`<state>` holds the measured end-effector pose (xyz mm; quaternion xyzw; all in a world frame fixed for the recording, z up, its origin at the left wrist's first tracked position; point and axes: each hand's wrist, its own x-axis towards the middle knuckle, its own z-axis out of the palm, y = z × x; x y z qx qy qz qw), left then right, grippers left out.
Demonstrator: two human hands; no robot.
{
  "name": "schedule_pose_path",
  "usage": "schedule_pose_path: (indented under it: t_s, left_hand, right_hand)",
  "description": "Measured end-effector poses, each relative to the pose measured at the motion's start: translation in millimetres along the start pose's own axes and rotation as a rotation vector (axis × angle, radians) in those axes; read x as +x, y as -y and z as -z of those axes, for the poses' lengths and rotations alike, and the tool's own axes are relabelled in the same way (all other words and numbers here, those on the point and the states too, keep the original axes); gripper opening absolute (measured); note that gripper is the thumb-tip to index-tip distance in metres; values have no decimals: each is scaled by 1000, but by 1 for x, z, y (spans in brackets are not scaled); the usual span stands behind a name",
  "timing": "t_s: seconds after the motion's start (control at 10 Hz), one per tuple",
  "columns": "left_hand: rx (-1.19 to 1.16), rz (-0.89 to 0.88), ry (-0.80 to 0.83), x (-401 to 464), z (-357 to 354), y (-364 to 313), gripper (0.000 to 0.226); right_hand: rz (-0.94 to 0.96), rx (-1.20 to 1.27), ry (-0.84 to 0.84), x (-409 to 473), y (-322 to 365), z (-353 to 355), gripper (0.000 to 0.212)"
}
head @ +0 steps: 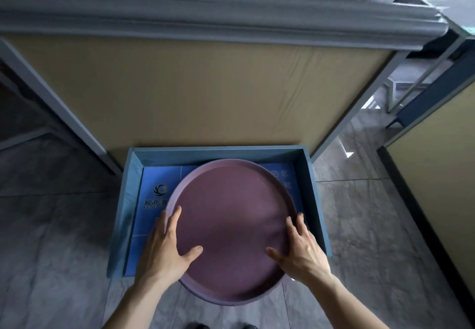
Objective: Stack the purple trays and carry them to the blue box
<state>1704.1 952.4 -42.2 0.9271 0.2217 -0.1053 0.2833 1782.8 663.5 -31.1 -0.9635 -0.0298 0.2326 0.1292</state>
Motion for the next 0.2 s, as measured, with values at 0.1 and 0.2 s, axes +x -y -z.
schedule_pose_path:
  t_s: [0.1,0.2]
  left_hand:
    - [54,-46,-1,-5,19,-8,107]
    - [127,-90,-46,-8,41,-20,105]
  right_hand:
    - [-34,22,2,-14,10,15,109]
    - [-35,3,-9,-24,25,34,108]
